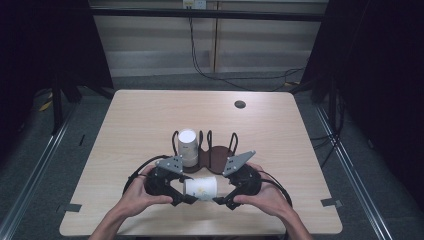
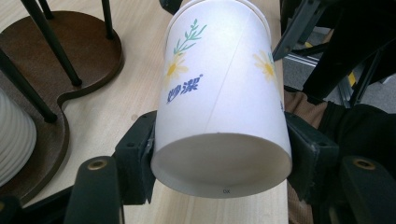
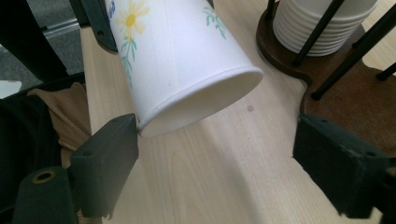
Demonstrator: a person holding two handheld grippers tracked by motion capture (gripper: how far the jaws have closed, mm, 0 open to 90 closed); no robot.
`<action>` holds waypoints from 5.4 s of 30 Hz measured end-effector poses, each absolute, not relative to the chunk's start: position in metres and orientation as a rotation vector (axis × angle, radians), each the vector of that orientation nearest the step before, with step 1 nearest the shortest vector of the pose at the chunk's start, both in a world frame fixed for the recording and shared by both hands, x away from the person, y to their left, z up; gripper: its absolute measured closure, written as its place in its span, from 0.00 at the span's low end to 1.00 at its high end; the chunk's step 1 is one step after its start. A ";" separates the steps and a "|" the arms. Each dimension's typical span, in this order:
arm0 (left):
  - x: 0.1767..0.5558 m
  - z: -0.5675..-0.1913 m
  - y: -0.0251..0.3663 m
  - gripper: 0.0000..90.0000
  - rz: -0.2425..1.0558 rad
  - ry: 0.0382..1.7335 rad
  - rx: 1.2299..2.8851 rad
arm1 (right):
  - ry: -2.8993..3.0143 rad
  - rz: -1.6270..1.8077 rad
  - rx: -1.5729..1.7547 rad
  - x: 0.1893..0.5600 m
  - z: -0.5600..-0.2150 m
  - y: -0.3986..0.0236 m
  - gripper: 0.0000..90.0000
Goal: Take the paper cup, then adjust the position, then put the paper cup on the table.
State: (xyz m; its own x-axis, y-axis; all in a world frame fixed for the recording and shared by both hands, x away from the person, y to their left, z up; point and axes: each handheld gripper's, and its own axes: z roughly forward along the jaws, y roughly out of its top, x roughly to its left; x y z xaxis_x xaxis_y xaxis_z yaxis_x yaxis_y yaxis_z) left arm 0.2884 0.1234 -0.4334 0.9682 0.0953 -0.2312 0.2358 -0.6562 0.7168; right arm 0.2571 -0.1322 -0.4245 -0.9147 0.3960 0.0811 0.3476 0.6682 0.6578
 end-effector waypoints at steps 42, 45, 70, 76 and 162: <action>0.285 -0.423 0.131 0.40 -0.151 0.241 2.082 | 2.467 1.707 0.772 0.254 -0.421 -0.158 0.15; 0.284 -0.422 0.131 0.40 -0.148 0.228 2.072 | 2.454 1.734 0.778 0.254 -0.422 -0.158 0.15; 0.283 -0.417 0.131 0.40 -0.185 0.212 2.025 | 2.473 1.897 0.741 0.259 -0.427 -0.144 0.19; 0.282 -0.416 0.130 0.40 -0.193 0.197 2.015 | 2.497 1.933 0.745 0.261 -0.429 -0.143 0.21; 0.297 -0.433 0.153 0.18 -0.056 0.396 2.189 | 2.474 1.609 1.031 0.258 -0.422 -0.219 0.31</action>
State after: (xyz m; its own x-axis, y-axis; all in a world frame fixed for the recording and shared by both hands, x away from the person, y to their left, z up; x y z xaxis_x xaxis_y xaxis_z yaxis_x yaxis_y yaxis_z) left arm 0.2972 0.1526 -0.4329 0.9480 0.2618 -0.1809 0.3016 -0.5576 0.7734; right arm 0.2578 -0.2187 -0.4225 -0.7826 0.5296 0.3272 0.5138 0.2527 0.8198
